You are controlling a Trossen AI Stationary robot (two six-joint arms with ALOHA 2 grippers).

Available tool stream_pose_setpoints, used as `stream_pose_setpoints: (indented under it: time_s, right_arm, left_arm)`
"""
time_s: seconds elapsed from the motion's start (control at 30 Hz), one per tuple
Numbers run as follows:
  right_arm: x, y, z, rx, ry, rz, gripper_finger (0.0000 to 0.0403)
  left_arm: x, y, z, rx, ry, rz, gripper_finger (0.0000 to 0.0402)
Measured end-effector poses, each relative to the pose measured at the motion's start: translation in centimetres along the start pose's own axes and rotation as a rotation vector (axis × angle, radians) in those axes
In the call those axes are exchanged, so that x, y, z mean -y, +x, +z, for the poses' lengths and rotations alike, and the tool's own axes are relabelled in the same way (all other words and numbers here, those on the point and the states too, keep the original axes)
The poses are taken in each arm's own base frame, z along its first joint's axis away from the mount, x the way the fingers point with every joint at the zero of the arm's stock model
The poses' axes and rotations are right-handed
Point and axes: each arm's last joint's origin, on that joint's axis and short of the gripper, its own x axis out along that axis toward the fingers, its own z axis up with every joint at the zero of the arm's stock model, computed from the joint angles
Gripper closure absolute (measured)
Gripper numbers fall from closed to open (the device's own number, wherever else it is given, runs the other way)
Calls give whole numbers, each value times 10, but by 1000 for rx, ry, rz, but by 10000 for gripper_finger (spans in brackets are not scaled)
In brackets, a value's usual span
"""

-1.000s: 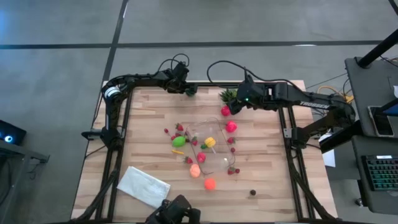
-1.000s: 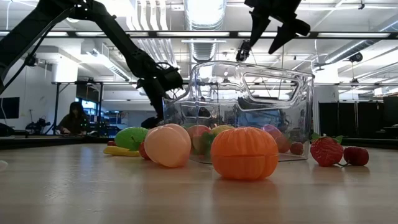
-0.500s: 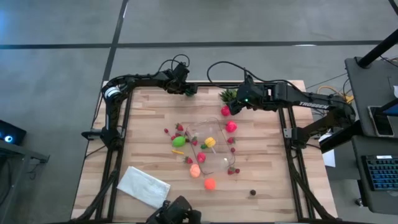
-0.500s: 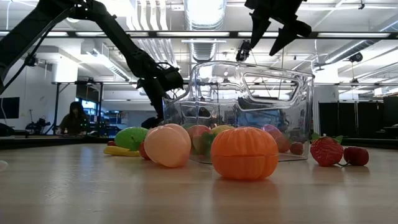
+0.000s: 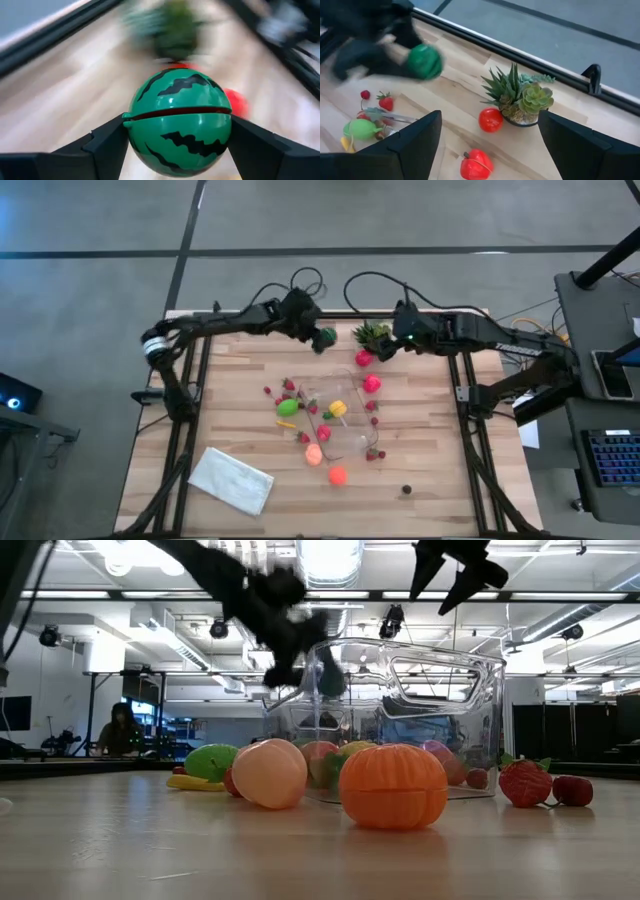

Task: Pick and placing Produce into tupperware
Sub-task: Put the green watermelon into the transparent bin

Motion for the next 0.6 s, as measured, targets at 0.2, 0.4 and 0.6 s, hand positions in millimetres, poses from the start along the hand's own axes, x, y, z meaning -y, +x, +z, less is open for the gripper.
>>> stream_pose_setpoints:
  time_s: [0.2, 0.4, 0.6]
  right_arm:
    - [7, -11, 1, 18, -38, 18, 85]
    - [13, -18, -3, -5, -73, 9, 83]
    - [15, -21, -11, -59, -113, 10, 89]
  left_arm:
    - [87, -37, -18, 71, 406, -118, 124]
    - [126, -29, -49, -32, 345, -98, 112]
    - [122, 4, -78, -227, 63, 3, 88]
